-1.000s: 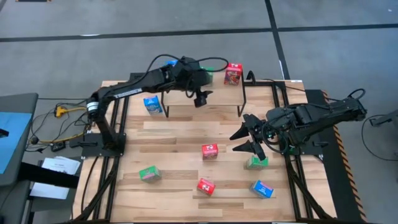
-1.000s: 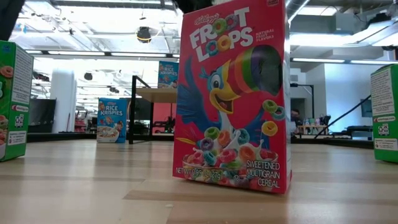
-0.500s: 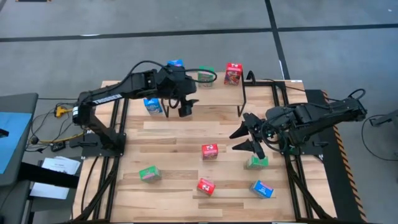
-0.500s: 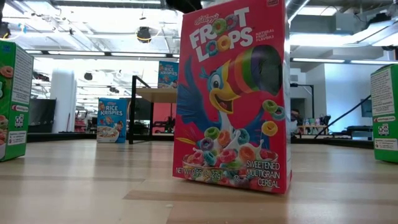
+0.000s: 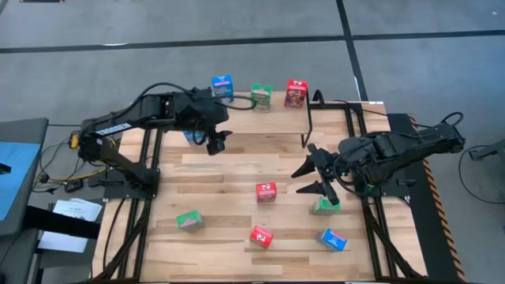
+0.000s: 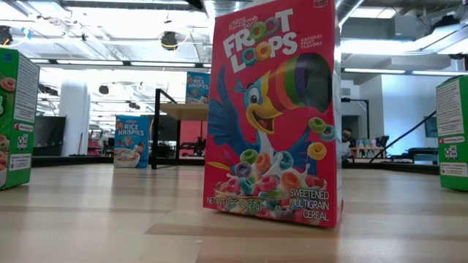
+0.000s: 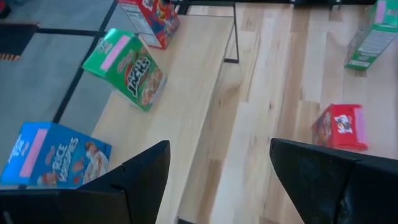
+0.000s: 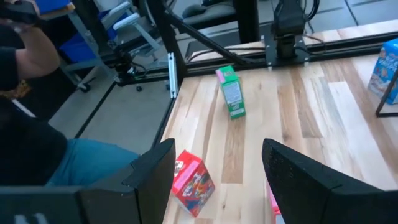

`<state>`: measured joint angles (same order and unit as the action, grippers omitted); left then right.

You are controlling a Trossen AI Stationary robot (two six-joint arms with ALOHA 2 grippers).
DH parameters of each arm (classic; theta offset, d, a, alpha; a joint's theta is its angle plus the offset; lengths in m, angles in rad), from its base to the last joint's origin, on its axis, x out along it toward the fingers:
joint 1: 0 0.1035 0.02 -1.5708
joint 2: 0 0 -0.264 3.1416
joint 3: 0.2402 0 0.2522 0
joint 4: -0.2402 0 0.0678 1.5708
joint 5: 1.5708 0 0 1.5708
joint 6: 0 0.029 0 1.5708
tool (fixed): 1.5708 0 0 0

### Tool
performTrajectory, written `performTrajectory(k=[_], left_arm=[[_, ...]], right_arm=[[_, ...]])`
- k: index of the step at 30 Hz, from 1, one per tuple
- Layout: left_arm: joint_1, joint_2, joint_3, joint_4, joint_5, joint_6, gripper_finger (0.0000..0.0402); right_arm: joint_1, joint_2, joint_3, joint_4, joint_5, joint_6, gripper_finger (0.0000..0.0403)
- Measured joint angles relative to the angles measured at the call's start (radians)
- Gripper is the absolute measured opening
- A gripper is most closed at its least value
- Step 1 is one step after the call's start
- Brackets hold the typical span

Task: Stack cereal on shelf
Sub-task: Put the top red cereal box on the shelf aligned with the other red cereal box

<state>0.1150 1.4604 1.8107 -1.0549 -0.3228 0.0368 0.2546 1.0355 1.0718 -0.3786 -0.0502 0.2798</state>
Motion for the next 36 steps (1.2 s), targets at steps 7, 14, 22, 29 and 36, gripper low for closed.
performTrajectory(k=[7, 14, 22, 29, 36], left_arm=[[-0.113, -0.054, -0.042, -0.044, -0.135, -0.102, 0.0267], [-0.227, -0.2, -0.282, 0.009, -0.303, -0.279, 0.0267], [-0.321, -0.386, -0.564, 0.183, -0.337, -0.42, 0.0267], [-0.39, -0.458, -0.702, 0.281, -0.372, -0.508, 0.0267], [-0.464, -0.461, -0.78, 0.364, -0.449, -0.572, 0.0267]], right_arm=[[0.0, 0.0, 0.0, -0.003, -0.001, -0.001, 0.0265], [-0.008, 0.0, 0.0, -0.005, 0.0, -0.051, 0.0265], [-0.008, 0.0, 0.0, 0.045, 0.008, -0.259, 0.0265], [-0.008, 0.0, 0.0, 0.155, 0.025, -0.385, 0.0265], [-0.019, 0.0, 0.0, 0.254, 0.026, -0.471, 0.0265]])
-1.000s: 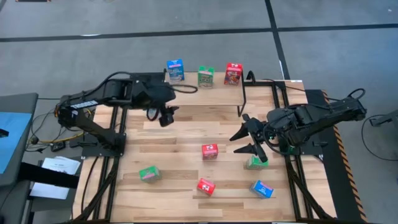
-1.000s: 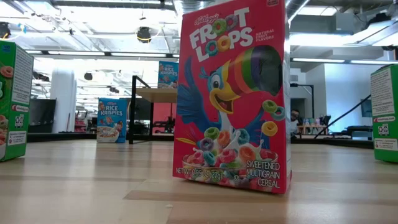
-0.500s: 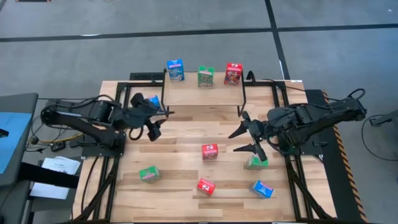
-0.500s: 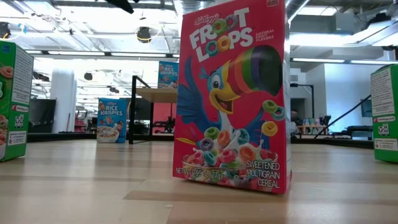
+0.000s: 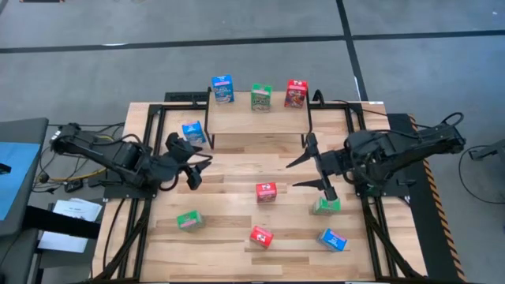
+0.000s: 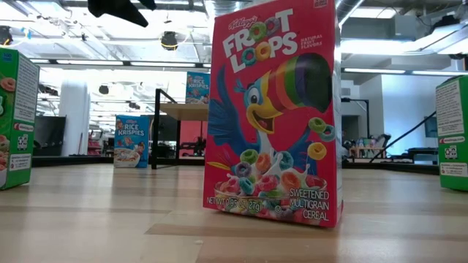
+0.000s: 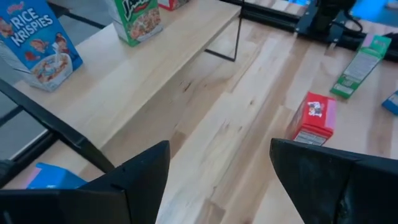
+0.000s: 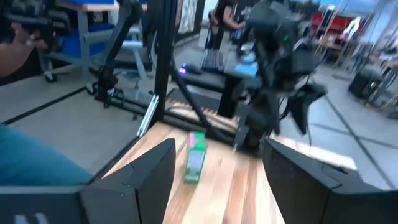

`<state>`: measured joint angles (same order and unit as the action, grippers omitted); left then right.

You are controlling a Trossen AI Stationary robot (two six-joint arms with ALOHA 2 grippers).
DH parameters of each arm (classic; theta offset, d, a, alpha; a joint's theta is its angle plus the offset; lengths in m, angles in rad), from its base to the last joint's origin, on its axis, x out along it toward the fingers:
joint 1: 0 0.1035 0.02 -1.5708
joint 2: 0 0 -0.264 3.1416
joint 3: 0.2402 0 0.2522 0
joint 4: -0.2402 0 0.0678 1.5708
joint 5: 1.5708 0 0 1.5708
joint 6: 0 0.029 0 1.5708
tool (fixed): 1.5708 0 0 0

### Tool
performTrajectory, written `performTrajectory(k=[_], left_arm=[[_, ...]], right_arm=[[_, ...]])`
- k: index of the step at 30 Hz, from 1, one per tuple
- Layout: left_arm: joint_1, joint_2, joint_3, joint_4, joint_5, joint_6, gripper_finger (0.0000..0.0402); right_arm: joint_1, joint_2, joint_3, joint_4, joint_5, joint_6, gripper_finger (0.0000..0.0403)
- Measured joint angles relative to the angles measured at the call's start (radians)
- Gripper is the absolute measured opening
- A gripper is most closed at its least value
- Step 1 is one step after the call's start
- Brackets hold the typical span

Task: Stack cereal on shelf
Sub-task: Put the top red cereal box on the shelf aligned with the other red cereal box

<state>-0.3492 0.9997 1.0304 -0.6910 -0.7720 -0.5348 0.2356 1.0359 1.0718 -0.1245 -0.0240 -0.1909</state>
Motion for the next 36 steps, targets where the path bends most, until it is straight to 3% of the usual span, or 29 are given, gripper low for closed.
performTrajectory(k=[10, 16, 36], left_arm=[[-0.065, 0.0, -0.008, 0.014, -0.107, -0.061, 0.0267], [-0.068, 0.0, -0.008, 0.014, -0.108, -0.101, 0.0268], [-0.068, 0.001, -0.008, 0.009, -0.138, -0.097, 0.0268]], right_arm=[[-0.003, 0.0, 0.0, 0.051, 0.0, -0.032, 0.0265], [0.012, 0.0, 0.0, 0.029, 0.007, -0.156, 0.0265], [0.014, -0.002, 0.0, 0.05, 0.026, -0.15, 0.0266]])
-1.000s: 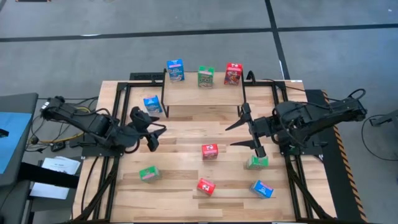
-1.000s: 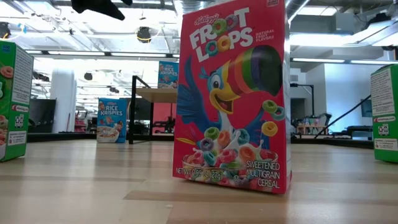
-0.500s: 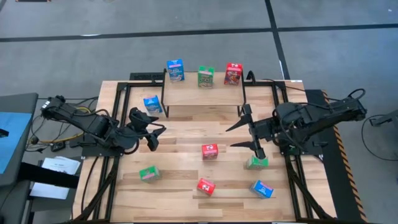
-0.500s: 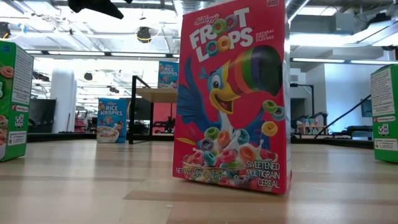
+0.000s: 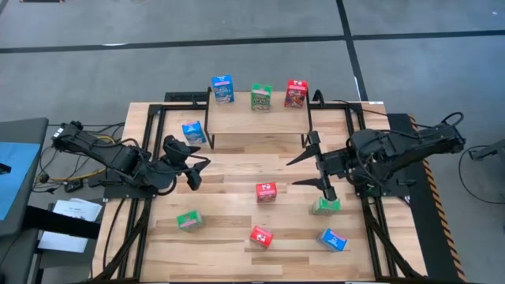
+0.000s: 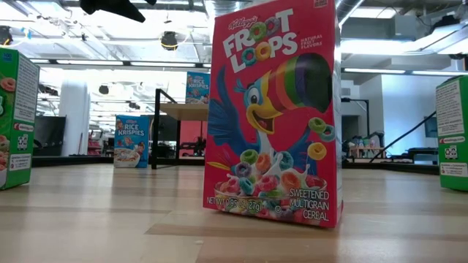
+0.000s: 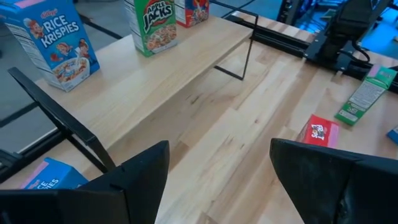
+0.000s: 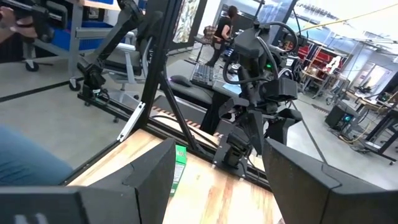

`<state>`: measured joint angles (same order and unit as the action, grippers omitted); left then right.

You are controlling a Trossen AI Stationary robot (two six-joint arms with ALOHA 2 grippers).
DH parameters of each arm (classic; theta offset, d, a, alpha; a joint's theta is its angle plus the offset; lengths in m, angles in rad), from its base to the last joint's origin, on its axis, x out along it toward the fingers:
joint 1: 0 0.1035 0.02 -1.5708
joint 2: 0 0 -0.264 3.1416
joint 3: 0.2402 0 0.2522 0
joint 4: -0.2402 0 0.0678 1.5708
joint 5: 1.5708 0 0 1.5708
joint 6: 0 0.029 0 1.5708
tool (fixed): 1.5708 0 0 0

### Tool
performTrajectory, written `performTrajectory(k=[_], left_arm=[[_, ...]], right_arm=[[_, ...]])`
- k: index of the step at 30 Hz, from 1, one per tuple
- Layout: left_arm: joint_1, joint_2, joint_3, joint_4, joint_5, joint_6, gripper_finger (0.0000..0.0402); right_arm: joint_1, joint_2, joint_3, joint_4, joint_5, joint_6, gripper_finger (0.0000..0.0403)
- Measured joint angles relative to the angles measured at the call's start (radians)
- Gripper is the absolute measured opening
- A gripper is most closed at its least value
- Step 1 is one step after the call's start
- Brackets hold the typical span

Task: Stack cereal on shelf
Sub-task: Put the top red cereal box on the shelf aligned with the other red cereal box

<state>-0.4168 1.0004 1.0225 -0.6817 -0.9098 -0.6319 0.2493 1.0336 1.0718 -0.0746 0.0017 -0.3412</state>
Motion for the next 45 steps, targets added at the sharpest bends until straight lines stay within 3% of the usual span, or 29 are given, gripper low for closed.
performTrajectory(k=[6, 13, 17, 22, 45], left_arm=[[0.0, 0.0, 0.0, 0.0, 0.0, 0.002, 0.0268], [0.0, 0.0, 0.0, 0.0, 0.0, 0.012, 0.0268], [0.0, 0.0, 0.0, -0.001, 0.0, 0.032, 0.0268], [0.0, 0.0, 0.0, 0.0, 0.0, 0.045, 0.0268], [0.0, 0.0, 0.0, 0.0, 0.011, 0.045, 0.0268]], right_arm=[[0.0, 0.0, 0.0, -0.004, 0.006, 0.041, 0.0282], [0.0, 0.0, 0.0, -0.03, 0.05, 0.132, 0.0353], [0.0, 0.0, 0.0, -0.064, 0.05, 0.273, 0.0376], [0.0, 0.017, 0.0, -0.104, 0.049, 0.375, 0.038], [-0.035, 0.324, 0.0, -0.111, 0.05, 0.359, 0.0379]])
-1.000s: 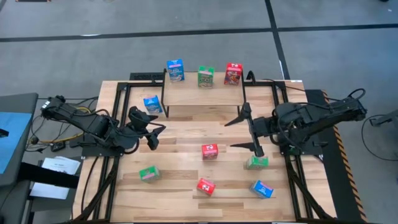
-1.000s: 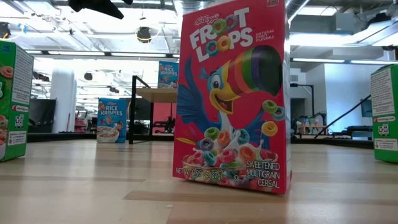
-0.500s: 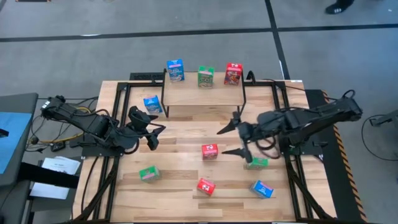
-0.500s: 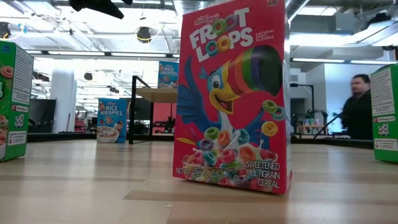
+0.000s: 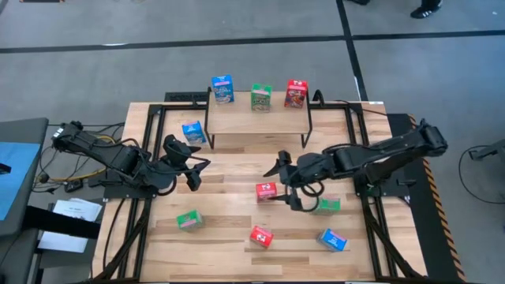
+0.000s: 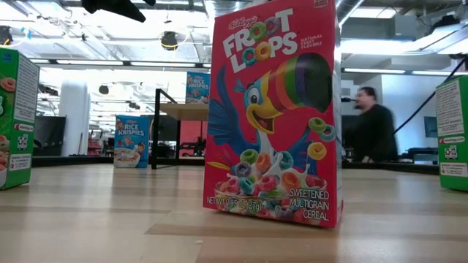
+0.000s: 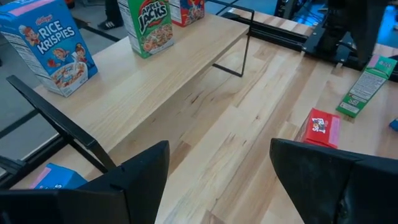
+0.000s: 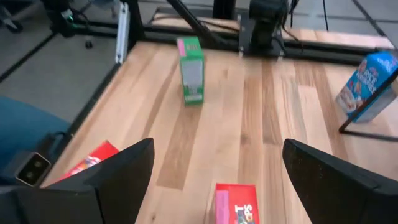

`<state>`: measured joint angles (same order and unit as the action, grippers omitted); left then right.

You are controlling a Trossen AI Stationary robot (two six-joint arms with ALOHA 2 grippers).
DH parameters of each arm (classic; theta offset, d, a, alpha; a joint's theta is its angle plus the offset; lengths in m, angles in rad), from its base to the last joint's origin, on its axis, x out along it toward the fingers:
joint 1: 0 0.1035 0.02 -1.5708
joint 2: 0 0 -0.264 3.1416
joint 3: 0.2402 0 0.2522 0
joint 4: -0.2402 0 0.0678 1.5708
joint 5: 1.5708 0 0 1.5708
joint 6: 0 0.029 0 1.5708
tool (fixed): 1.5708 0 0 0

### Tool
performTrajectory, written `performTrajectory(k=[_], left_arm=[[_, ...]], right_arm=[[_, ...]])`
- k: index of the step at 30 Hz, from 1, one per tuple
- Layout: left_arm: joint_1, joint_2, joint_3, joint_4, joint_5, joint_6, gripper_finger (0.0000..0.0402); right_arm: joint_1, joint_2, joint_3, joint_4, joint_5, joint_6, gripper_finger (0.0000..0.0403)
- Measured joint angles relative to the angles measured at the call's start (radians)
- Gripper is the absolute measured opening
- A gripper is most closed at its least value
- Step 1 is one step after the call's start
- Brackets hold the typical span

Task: Stack cereal on shelf
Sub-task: Put the top red cereal box on the shelf aligned with the other red cereal box

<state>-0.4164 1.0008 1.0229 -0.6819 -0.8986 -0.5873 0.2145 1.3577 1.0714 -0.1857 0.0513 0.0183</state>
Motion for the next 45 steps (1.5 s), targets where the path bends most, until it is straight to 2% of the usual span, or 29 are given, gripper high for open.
performTrajectory(k=[17, 32, 45], left_arm=[[0.0, 0.0, 0.0, 0.001, 0.002, -0.01, 0.0268], [0.0, 0.0, 0.0, 0.0, 0.031, -0.046, 0.0268], [0.0, 0.0, 0.0, 0.0, 0.029, -0.035, 0.0268]], right_arm=[[-0.054, 0.209, 0.0, -0.08, 0.0, -0.001, 0.0379], [-0.067, 0.268, 0.0, -0.128, 0.001, 0.001, 0.0377], [-0.066, 0.266, 0.0, -0.154, 0.0, 0.037, 0.0284]])
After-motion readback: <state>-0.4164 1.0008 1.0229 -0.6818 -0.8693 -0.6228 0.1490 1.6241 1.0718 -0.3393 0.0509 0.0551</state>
